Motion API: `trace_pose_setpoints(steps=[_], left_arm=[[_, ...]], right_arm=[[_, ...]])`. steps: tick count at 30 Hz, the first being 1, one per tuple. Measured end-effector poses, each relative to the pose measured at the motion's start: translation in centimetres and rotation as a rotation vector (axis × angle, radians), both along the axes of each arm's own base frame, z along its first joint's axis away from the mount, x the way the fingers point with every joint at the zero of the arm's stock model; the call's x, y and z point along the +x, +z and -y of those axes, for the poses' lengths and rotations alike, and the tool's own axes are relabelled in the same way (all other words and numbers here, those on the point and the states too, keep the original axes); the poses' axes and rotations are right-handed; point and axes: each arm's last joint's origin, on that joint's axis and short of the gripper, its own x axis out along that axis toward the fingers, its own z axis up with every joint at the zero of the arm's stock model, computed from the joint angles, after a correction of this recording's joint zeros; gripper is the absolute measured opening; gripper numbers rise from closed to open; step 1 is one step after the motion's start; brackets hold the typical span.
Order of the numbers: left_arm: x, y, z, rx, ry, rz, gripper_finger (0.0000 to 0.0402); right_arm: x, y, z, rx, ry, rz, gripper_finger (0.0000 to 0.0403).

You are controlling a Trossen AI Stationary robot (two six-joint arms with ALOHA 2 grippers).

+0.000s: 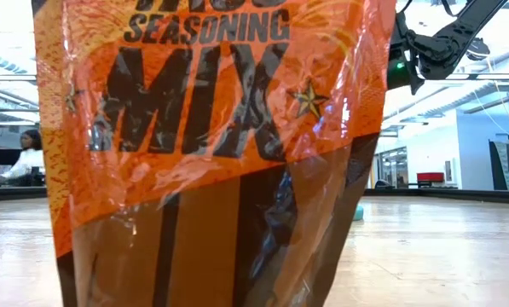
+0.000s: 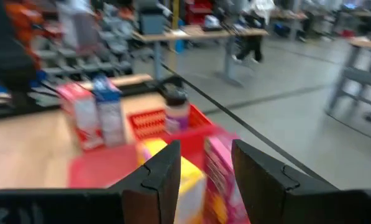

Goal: Pick & Place Kitchen Items
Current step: Put the small orange food coloring bottle into the orange bin

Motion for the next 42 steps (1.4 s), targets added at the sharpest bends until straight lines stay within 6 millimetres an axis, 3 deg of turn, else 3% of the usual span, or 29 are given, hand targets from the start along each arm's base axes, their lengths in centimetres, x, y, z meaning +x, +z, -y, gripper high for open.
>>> trace_pose_setpoints(steps=[6,13,26,42], left_arm=[[3.4,0.0,-1.6,0.028,-0.035,-0.028,0.0034],[5.8,-0.4,-2.7,0.066,-0.039,-0.066,0.0034],[6.6,-0.5,-2.7,0.088,-0.047,-0.050,0.0034],[8.8,-1.8,-1.1,0.095,-0.104,-0.007,0.0034]], right_arm=[[0.1,0.5,-0.2,0.022,0.081,0.063,0.0134],[0.2,0.6,-0.5,0.021,0.172,0.076,0.0147],[0.4,1.3,-0.8,-0.022,0.183,0.136,0.0182],[1.4,1.7,-2.4,-0.111,0.110,0.119,0.0171]])
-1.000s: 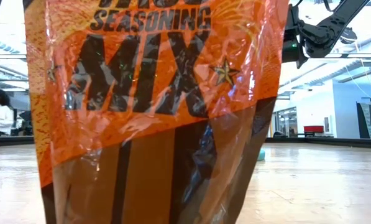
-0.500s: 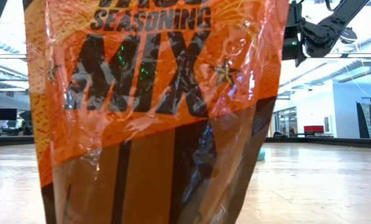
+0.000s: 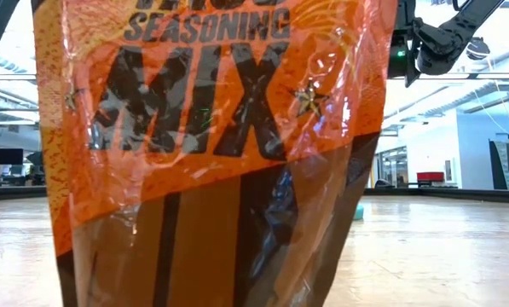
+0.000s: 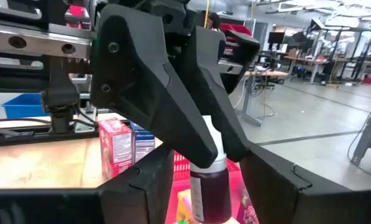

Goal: Pick & Place Kitchen Items
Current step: Put the small orange food coloring bottle into the orange bin

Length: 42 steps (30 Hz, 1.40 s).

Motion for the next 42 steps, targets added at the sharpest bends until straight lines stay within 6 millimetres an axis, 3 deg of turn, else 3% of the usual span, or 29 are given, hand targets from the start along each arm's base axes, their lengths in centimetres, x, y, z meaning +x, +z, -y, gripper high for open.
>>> trace_pose_setpoints(steps=[4,10,13,23,31,42], left_arm=[[0.1,0.0,0.4,0.003,-0.013,0.004,0.0034],[0.1,0.1,0.4,0.019,-0.018,0.005,0.0034],[0.1,0.1,0.4,0.025,-0.011,0.000,0.0039],[0.0,0.0,0.3,0.017,0.014,-0.014,0.0114],[-0.3,0.1,-0.1,0.023,0.035,-0.028,0.0125],[-4.1,2.5,-0.3,0.070,0.166,-0.173,0.0127]], right_arm=[[0.0,-0.1,0.0,0.016,0.000,-0.012,0.0146],[0.0,-0.1,0.0,0.017,0.001,-0.011,0.0072],[0.0,-0.1,0.0,0.014,0.000,-0.014,0.0072],[-0.3,-0.2,0.8,0.027,-0.041,-0.020,0.0072],[-0.7,-0.5,1.6,0.054,-0.072,-0.038,0.0069],[-2.0,-1.1,3.7,0.119,-0.177,-0.081,0.0063]])
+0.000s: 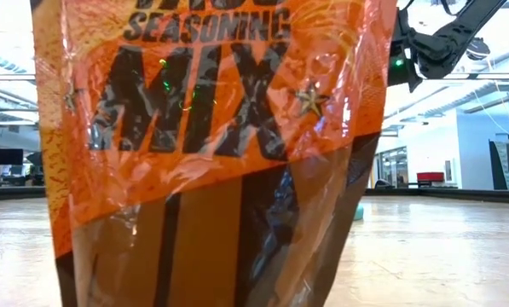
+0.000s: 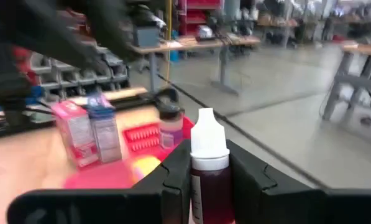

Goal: Pick & Place Kitchen Items
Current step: Put the small orange food coloring bottle into the orange bin

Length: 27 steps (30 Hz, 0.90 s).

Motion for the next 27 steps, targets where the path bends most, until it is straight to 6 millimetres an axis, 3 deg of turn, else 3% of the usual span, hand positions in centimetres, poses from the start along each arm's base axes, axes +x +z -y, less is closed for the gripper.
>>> trace_pose_setpoints(steps=[6,12,20,27], left_arm=[[-1.0,0.6,0.6,-0.010,0.027,-0.044,0.0127],[-0.7,-0.5,2.5,-0.061,-0.021,-0.141,0.0127],[0.4,-0.8,6.6,-0.051,-0.137,-0.168,0.0127],[0.7,-1.0,9.4,0.007,-0.141,-0.207,0.0127]], right_arm=[[-1.0,-0.6,1.3,0.049,-0.063,-0.038,0.0062],[-1.7,-0.9,2.3,0.077,-0.116,-0.046,0.0062],[-2.2,-1.2,3.2,0.091,-0.149,-0.040,0.0062],[-1.8,-3.8,4.9,0.146,-0.189,-0.058,0.0064]])
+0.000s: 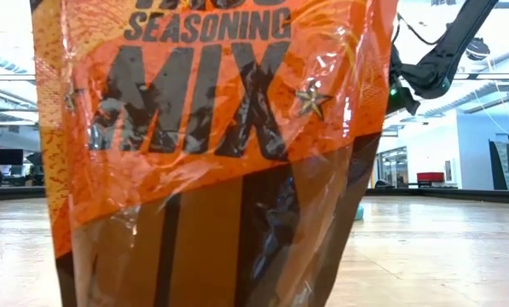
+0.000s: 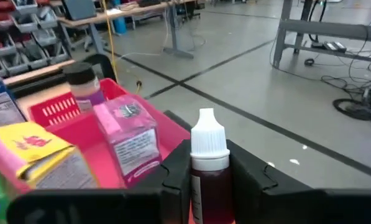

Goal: Pick & Place Kitchen Items
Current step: Put the small orange food coloring bottle into the orange bin, then put the small brown food coloring bottle into the orange bin

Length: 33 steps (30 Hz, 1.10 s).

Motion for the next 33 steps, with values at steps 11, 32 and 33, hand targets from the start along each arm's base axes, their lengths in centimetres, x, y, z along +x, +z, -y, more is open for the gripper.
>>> trace_pose_setpoints(steps=[11,32,33], left_arm=[[-1.2,0.0,1.1,0.068,0.067,-0.102,0.0127],[-10.2,2.0,8.2,-0.127,0.047,-0.326,0.0127],[-10.6,1.6,9.0,-0.141,0.039,-0.328,0.0127]], right_arm=[[0.5,-2.0,1.0,0.031,-0.012,0.040,0.0120],[0.5,-1.9,0.9,0.031,-0.011,0.039,0.0165],[0.5,-1.9,0.9,0.033,-0.011,0.037,0.0166]])
